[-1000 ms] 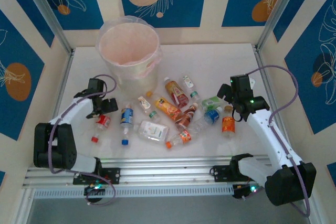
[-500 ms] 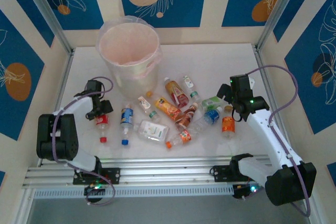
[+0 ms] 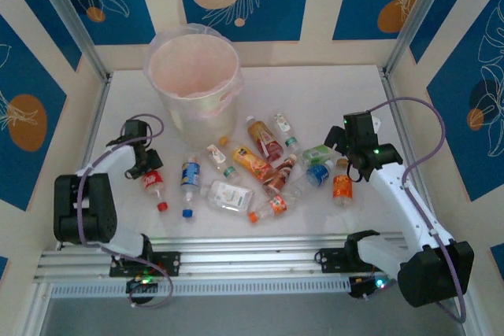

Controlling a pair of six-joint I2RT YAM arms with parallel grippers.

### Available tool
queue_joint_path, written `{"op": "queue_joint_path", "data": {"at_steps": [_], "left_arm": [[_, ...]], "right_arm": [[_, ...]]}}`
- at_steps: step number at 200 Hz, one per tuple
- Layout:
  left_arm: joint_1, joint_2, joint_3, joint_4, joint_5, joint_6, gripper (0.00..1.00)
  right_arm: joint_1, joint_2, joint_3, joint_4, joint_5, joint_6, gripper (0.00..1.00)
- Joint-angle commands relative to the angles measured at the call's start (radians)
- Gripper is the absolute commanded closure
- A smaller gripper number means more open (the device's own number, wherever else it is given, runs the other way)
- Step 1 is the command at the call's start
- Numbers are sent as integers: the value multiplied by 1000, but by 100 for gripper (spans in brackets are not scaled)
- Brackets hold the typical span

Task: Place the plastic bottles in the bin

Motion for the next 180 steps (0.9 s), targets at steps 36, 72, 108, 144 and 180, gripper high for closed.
{"op": "queue_joint_path", "data": {"at_steps": [36,72,108,144,180], "left_arm": [[15,-205,116,-158,-74,42,49],[13,-319,190,-212,-81,79,50],[13,-424,292,-241,-58,120,51],[4,-450,437,-232,24,151,52],[-28,-414,590,-163,88,172,53]], "right_arm": [[9,-1,-13,20,19,22,1],[13,-1,-19,34,14,19,1],[16,1,-21,35,11,19,1],[16,5,-20,37,5,18,1],[18,5,-22,46,-10,25,1]]}}
